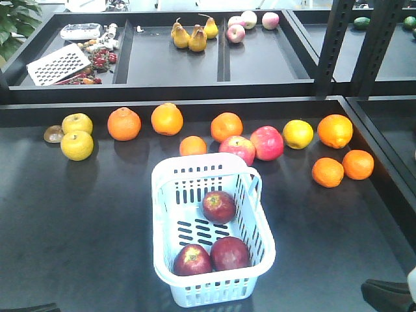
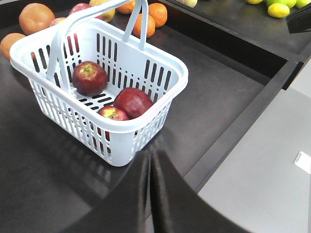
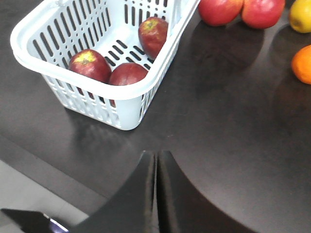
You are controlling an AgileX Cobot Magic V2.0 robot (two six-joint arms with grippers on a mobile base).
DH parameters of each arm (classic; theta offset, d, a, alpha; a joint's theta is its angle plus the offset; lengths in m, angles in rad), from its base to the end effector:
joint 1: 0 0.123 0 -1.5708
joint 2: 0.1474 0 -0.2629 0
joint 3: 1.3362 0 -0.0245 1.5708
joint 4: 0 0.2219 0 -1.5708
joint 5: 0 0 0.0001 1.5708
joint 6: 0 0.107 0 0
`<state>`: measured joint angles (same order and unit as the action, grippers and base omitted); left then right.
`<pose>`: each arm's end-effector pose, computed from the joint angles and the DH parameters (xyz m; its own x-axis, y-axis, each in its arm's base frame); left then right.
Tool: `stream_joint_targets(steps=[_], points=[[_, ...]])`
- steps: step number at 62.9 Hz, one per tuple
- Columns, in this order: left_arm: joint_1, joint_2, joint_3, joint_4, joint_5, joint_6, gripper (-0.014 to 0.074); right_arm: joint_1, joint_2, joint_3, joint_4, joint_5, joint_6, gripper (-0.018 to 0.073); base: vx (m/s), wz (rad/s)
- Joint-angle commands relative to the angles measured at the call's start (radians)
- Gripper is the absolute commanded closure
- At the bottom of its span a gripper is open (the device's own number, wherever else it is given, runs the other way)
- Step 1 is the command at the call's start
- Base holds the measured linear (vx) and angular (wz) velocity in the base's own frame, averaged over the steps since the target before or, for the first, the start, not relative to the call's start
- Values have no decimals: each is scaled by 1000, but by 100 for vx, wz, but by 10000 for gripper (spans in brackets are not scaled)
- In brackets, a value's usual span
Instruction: Pick three apples into basket with both arms
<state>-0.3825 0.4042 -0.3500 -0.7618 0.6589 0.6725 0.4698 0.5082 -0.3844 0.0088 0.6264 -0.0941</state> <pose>0.0602 -0.0730 0.2479 -0.4083 0.1900 -0.8928 0.6974 0.6960 -0.1709 0.0876 0.0451 0.2337 -0.5071 -0.3549 -0.7855 -0.5023 0.8622 -0.0653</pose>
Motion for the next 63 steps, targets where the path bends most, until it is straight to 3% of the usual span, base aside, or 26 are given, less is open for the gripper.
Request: stream_joint_targets(steps=[1,55,60,63], points=[[-3,7,-24,-36,-59,-8,603,-1,-1,-24,-15,-61,9,564,0,0],[-3,7,-24,-36,-85,-8,603,-1,-1,-24,-15,-61,9,564,0,0],[-3,8,-21,2,-105,-18,603,-1,-1,-24,-15,-60,9,564,0,0],[-3,8,-14,69,-115,-57,603,-1,-1,-24,-15,-60,9,564,0,0]])
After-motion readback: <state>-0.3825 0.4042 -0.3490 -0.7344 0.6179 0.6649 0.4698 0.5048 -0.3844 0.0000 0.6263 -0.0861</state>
